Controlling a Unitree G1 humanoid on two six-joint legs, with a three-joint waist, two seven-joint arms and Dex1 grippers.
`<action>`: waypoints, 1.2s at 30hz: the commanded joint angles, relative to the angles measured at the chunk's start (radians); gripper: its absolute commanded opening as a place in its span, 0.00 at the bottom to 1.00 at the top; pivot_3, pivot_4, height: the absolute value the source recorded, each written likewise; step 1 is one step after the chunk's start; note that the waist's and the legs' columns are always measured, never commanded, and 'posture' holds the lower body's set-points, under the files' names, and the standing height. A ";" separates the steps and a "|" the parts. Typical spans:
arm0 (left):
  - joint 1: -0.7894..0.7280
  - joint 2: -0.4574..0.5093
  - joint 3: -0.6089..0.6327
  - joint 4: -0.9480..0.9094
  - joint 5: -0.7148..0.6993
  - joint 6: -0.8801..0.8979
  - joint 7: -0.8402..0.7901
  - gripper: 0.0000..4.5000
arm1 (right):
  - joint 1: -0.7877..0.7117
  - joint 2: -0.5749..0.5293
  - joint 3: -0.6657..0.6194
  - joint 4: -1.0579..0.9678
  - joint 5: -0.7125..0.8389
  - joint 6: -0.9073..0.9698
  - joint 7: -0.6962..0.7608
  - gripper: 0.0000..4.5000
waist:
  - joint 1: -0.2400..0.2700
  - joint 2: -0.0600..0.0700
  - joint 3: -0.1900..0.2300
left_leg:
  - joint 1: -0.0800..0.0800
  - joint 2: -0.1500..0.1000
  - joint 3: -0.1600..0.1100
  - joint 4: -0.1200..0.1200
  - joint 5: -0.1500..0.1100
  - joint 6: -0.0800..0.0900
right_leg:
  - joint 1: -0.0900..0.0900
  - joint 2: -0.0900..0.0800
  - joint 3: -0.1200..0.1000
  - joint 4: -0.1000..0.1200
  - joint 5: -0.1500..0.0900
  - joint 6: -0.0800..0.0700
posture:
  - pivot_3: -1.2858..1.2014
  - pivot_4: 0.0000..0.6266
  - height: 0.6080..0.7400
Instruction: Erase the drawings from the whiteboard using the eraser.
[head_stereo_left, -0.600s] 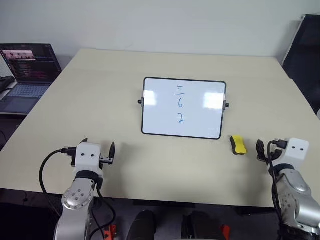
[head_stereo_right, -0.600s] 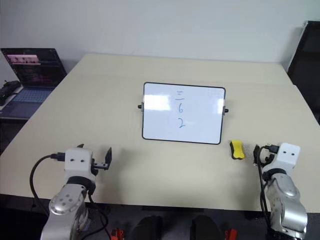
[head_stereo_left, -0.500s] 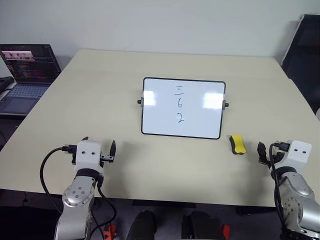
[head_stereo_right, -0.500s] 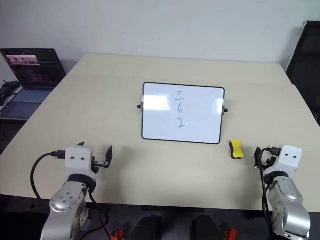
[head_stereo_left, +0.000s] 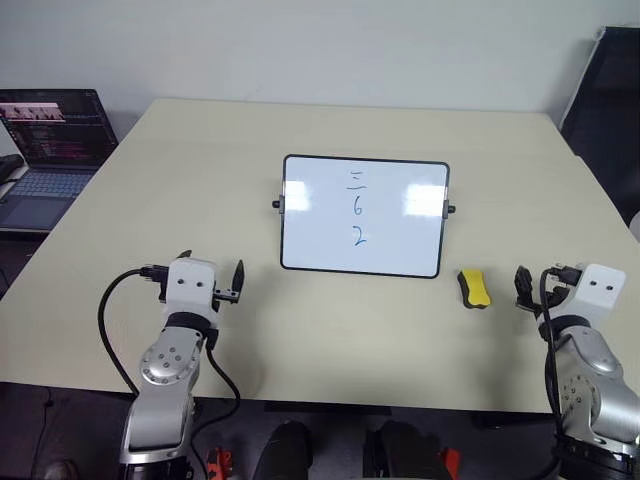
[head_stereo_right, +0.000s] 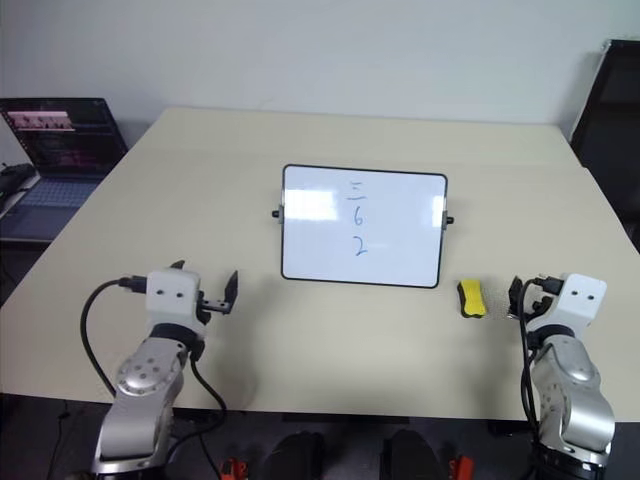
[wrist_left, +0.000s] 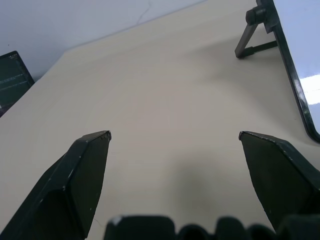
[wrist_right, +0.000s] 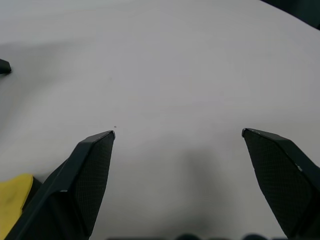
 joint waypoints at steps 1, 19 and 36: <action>-0.057 0.008 -0.001 -0.012 -0.007 -0.010 -0.001 1.00 | 0.013 -0.013 -0.020 -0.067 0.007 -0.011 -0.001 0.99 | 0.001 0.000 0.000 | 0.000 0.000 0.000 0.000 0.000 0.000 | 0.000 0.000 0.000 0.000 0.000 0.000 | 0.52 0.24 1.00; -0.225 0.081 -0.015 0.031 -0.089 0.008 -0.156 1.00 | 0.043 -0.046 -0.040 -0.235 0.033 0.164 -0.029 0.99 | 0.000 0.000 0.000 | -0.001 0.000 -0.001 0.001 0.000 0.000 | 0.000 0.000 -0.001 0.001 0.000 0.000 | 0.52 0.24 1.00; -0.437 0.188 -0.135 -0.052 -0.536 0.285 -0.637 1.00 | -0.342 -0.119 -0.033 -0.346 0.171 0.921 -0.035 0.99 | -0.002 0.000 0.000 | -0.004 0.000 -0.002 0.001 0.000 0.000 | -0.003 0.005 -0.001 0.000 0.001 0.001 | 0.52 0.24 1.00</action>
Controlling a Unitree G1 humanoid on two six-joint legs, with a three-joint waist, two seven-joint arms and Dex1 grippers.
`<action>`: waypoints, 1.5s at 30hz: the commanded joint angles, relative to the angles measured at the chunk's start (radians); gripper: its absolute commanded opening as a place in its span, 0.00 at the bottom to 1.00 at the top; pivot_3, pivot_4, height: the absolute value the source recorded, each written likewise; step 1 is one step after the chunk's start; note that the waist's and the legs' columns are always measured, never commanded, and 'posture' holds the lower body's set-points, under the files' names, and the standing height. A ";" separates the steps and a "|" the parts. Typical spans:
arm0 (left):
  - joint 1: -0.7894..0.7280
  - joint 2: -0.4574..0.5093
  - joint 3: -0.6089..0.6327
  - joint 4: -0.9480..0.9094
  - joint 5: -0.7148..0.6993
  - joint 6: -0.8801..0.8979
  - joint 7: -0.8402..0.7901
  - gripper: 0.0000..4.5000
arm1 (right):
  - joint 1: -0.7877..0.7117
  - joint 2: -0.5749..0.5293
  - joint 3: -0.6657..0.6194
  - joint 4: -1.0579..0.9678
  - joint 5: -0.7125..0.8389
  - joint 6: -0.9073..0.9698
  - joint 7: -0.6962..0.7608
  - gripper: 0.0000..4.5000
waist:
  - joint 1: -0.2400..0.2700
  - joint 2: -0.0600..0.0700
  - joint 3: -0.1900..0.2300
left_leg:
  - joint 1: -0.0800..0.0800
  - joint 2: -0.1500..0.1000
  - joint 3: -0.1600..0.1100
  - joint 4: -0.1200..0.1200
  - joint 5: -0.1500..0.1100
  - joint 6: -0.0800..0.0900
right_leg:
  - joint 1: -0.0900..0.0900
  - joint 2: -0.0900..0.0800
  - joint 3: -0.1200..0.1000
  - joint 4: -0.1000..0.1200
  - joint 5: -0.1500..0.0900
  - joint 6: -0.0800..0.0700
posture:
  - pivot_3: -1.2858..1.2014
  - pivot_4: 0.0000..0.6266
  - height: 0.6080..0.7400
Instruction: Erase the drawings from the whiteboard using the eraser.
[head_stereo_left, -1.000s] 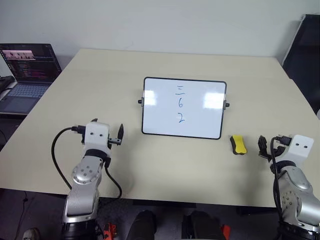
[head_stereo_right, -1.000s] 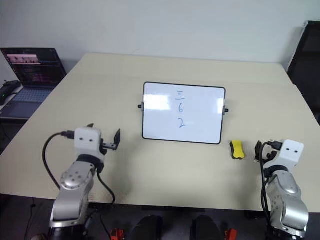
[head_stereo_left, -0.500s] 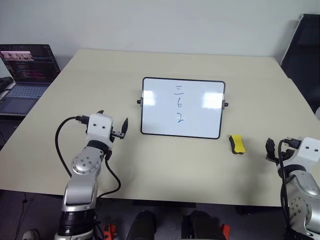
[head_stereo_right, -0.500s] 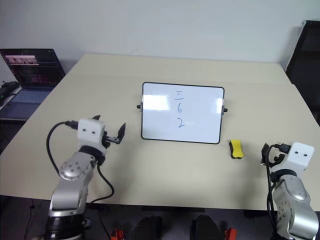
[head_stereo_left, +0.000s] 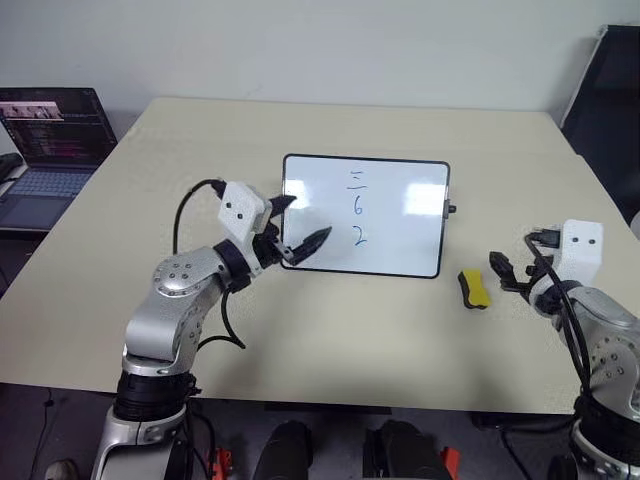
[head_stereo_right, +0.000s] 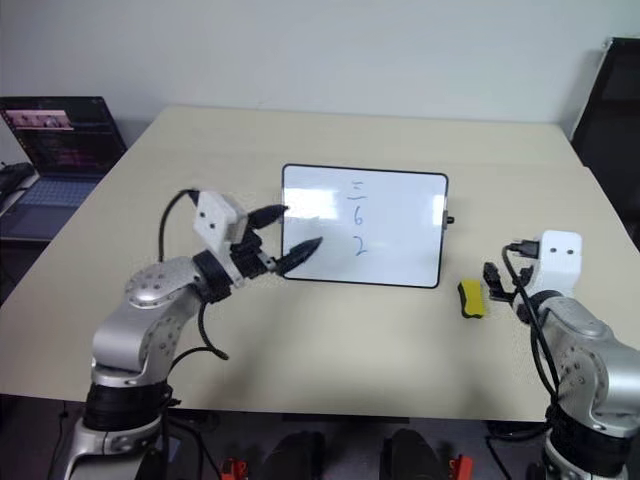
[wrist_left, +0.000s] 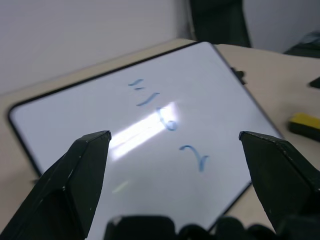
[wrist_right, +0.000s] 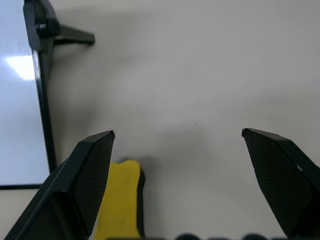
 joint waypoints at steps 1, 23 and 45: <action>-0.031 0.033 -0.022 -0.056 -0.095 0.027 -0.102 1.00 | -0.077 0.018 -0.025 -0.057 -0.003 0.130 -0.009 0.99 | 0.000 0.000 0.000 | 0.000 0.000 0.000 0.000 0.000 0.000 | -0.001 0.000 0.000 0.000 0.000 0.000 | 0.52 0.24 1.00; -0.042 0.101 -0.267 0.241 0.011 -0.358 -0.611 1.00 | -0.091 0.015 0.049 0.028 0.035 0.230 -0.019 0.99 | -0.001 0.001 0.000 | -0.003 0.000 -0.001 0.000 0.000 0.000 | -0.003 0.000 -0.001 0.000 0.000 0.000 | 0.52 0.24 1.00; -0.053 0.055 -0.230 0.325 0.050 -0.484 -0.516 1.00 | -0.150 0.036 0.064 0.176 -0.029 0.230 -0.012 0.99 | -0.001 0.001 0.000 | -0.004 0.000 -0.002 0.001 0.000 0.001 | -0.003 0.000 -0.002 0.000 0.000 0.000 | 0.52 0.24 1.00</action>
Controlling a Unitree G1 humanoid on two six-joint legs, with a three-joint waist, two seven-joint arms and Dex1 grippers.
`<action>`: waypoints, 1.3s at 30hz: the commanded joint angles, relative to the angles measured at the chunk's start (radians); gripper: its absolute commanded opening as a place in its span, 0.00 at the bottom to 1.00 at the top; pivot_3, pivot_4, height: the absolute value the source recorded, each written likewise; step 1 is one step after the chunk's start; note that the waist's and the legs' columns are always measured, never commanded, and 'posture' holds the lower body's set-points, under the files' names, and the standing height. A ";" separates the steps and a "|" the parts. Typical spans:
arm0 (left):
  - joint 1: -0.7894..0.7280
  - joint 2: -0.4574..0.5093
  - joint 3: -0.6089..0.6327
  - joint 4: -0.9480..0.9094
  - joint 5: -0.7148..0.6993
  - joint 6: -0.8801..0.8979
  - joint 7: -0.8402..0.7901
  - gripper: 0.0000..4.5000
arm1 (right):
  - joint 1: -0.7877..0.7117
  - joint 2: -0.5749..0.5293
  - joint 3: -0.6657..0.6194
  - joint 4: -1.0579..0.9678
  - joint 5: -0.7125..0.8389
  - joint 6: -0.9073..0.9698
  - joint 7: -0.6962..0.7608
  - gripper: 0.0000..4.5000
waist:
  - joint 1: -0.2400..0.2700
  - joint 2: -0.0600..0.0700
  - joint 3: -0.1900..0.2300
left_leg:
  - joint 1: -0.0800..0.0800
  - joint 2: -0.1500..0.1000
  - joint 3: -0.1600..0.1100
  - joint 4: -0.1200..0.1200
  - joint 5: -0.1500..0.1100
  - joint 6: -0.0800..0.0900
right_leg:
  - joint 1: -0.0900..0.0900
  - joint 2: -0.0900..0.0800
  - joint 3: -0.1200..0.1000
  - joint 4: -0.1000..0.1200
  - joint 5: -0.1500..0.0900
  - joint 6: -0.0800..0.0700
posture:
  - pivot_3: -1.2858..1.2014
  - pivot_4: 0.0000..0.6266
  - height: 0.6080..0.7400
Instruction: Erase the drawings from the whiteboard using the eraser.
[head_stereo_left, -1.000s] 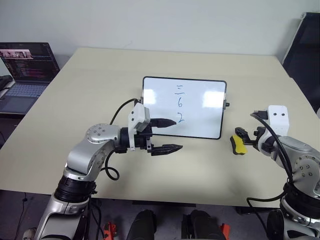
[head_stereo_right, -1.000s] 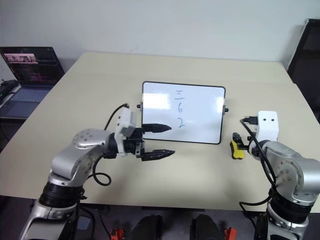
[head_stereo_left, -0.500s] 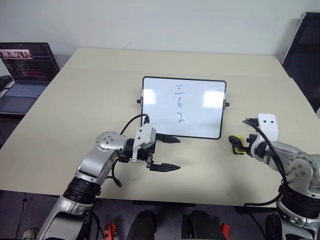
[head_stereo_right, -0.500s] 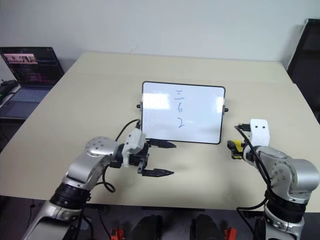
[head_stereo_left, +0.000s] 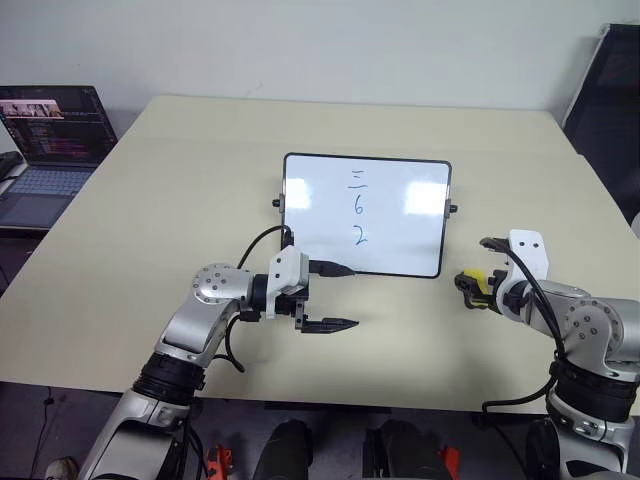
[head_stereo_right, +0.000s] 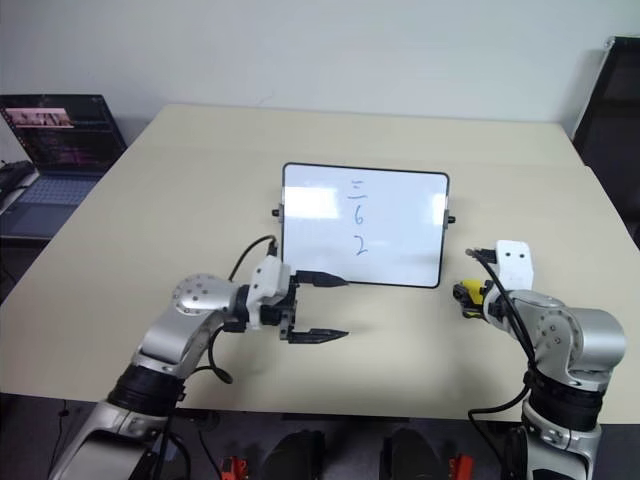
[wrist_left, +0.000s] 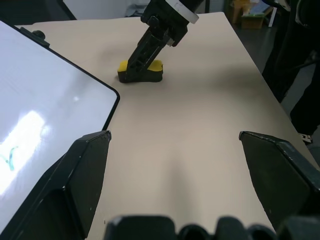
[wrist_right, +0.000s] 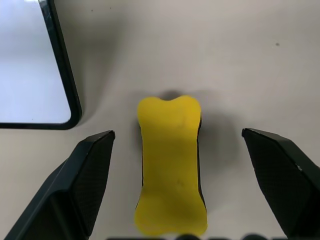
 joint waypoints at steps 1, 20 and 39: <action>-0.011 -0.008 0.027 -0.044 -0.017 0.010 0.018 1.00 | -0.021 0.007 -0.009 -0.003 -0.020 0.008 0.008 0.99 | 0.000 0.000 0.000 | 0.000 0.000 0.000 0.000 0.000 0.000 | 0.000 0.000 0.000 0.000 0.000 0.000 | 0.52 0.24 1.00; -0.001 -0.015 0.039 -0.079 -0.015 0.026 0.068 1.00 | -0.043 0.033 -0.010 0.020 -0.098 0.008 0.057 0.50 | 0.000 0.000 0.000 | 0.000 0.000 0.000 0.000 0.000 0.000 | 0.000 0.000 0.000 0.000 0.000 0.000 | 0.52 0.24 1.00; -0.031 -0.053 0.078 -0.085 0.042 0.072 0.250 1.00 | -0.062 -0.040 0.111 -0.024 -0.157 -0.172 0.137 0.22 | -0.001 0.000 0.000 | 0.000 0.000 0.000 0.001 0.000 0.000 | 0.000 0.000 0.000 0.001 0.000 0.000 | 0.52 0.24 1.00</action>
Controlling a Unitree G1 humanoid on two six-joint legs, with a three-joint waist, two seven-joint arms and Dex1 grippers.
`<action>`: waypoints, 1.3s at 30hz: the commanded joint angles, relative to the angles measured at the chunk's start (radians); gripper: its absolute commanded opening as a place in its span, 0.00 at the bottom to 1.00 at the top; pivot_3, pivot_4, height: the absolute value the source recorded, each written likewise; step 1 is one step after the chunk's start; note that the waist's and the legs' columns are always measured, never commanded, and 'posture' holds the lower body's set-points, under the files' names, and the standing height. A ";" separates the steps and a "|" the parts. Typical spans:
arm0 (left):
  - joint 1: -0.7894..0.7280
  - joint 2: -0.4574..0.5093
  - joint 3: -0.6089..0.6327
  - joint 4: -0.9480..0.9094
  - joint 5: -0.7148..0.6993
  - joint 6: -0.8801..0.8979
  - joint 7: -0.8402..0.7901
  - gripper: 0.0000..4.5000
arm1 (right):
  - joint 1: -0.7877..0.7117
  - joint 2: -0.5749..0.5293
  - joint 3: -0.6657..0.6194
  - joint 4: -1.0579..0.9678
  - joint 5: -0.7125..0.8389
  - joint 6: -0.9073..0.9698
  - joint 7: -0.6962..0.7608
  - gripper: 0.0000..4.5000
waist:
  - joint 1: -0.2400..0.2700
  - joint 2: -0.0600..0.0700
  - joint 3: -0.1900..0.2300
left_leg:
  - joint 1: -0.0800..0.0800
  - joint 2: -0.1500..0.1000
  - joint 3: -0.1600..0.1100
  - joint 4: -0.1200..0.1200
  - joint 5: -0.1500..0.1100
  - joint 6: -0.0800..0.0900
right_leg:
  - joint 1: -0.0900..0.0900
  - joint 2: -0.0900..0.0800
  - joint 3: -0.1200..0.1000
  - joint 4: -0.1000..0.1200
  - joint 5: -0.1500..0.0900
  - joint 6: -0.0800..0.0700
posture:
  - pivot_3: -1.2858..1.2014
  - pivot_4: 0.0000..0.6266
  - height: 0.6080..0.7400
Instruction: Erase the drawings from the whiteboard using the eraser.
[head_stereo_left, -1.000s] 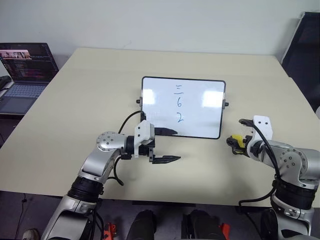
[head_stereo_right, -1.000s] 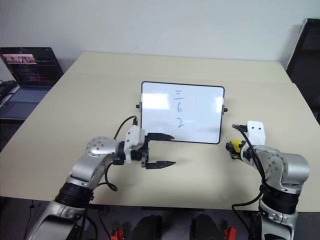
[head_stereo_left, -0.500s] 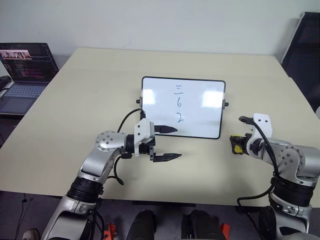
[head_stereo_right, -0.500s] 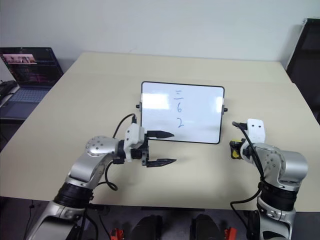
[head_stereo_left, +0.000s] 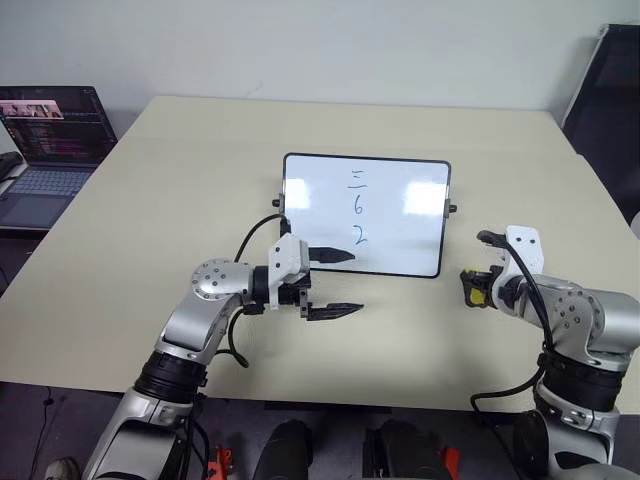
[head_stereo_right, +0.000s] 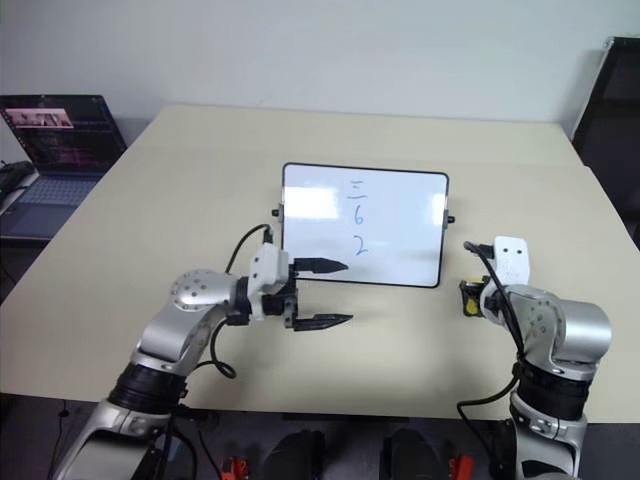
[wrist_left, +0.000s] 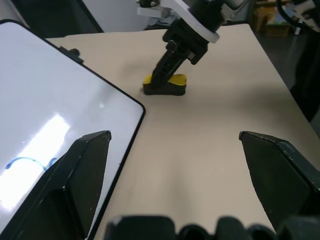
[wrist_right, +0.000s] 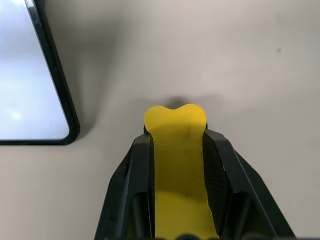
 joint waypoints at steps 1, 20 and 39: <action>-0.013 -0.027 0.050 -0.053 0.036 0.037 0.143 1.00 | -0.015 -0.070 0.081 -0.062 -0.012 -0.153 0.046 0.22 | 0.000 0.000 0.000 | 0.000 0.000 0.000 0.000 0.000 0.000 | 0.000 0.000 0.000 0.000 0.000 0.000 | 0.52 0.24 1.00; 0.124 -0.178 0.093 -0.161 0.208 0.176 0.643 1.00 | -0.213 -0.077 0.392 0.117 -0.157 -0.647 0.116 0.22 | -0.003 0.000 0.000 | 0.000 0.001 0.000 0.001 0.000 0.000 | 0.000 -0.001 0.000 0.001 0.000 0.000 | 0.52 0.24 1.00; 0.126 -0.194 0.100 -0.201 0.230 0.191 0.706 1.00 | -0.419 0.018 0.579 0.478 -0.323 -0.983 0.261 0.22 | 0.002 0.000 0.000 | 0.000 0.000 -0.001 0.001 0.000 0.000 | -0.001 -0.005 -0.001 0.001 0.000 0.000 | 0.52 0.24 1.00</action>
